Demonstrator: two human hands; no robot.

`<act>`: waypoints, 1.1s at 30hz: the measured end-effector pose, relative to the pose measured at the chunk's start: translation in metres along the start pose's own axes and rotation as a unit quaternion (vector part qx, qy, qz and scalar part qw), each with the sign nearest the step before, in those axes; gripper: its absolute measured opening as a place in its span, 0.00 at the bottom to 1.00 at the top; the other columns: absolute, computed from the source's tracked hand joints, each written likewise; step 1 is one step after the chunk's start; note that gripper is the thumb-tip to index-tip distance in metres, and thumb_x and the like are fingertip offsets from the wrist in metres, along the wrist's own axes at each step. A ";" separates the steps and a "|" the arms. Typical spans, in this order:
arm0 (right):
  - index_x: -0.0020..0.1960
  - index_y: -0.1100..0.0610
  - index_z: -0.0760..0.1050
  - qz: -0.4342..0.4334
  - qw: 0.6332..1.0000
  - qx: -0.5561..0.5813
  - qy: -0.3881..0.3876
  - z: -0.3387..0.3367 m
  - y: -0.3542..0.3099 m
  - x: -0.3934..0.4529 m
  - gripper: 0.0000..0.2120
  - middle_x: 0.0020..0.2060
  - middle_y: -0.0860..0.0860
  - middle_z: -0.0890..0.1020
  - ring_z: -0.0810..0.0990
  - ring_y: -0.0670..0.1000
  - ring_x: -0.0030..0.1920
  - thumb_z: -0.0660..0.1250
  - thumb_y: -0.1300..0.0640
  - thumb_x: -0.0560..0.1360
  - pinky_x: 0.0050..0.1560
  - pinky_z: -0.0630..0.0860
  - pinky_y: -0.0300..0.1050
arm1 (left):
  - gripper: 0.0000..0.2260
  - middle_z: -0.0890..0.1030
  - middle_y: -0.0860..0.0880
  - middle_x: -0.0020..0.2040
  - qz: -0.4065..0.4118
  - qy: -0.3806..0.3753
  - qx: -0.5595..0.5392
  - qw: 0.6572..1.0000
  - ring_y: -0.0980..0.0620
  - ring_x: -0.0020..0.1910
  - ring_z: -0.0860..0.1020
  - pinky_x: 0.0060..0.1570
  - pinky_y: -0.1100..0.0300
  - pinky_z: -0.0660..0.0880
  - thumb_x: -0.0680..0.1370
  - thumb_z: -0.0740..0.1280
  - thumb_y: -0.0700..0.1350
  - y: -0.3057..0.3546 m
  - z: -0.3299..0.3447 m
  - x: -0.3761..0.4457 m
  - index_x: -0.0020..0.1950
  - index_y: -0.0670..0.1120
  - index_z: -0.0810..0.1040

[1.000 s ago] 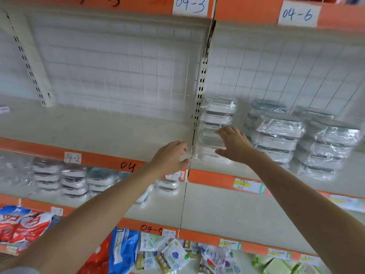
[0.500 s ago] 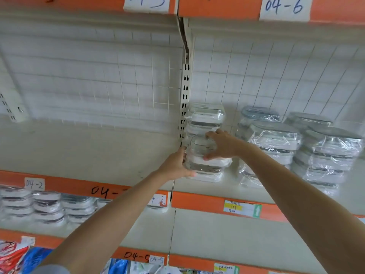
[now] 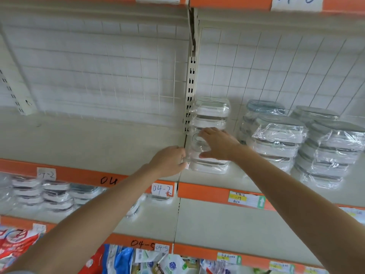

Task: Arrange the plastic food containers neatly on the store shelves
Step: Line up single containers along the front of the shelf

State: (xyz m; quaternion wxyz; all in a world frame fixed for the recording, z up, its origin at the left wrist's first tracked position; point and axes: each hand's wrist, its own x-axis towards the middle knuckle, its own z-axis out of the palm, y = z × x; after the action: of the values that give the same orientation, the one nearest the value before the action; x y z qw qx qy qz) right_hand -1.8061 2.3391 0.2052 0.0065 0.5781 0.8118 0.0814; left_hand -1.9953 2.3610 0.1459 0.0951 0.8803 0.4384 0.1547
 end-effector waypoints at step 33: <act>0.74 0.57 0.59 0.018 0.980 0.153 -0.123 0.223 -0.170 -0.023 0.28 0.70 0.53 0.65 0.62 0.54 0.70 0.62 0.47 0.78 0.68 0.65 0.49 | 0.19 0.72 0.46 0.63 -0.136 -0.050 -0.018 0.989 0.48 0.61 0.72 0.56 0.55 0.72 0.78 0.63 0.48 -0.114 0.134 -0.179 0.67 0.44 0.70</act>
State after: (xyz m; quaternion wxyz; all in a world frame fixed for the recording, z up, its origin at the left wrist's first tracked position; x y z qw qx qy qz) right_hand -1.9349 2.2915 -0.0402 0.0160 0.5923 0.7972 -0.1153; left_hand -2.1343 2.2815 -0.0480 0.1528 0.8175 0.5456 0.1038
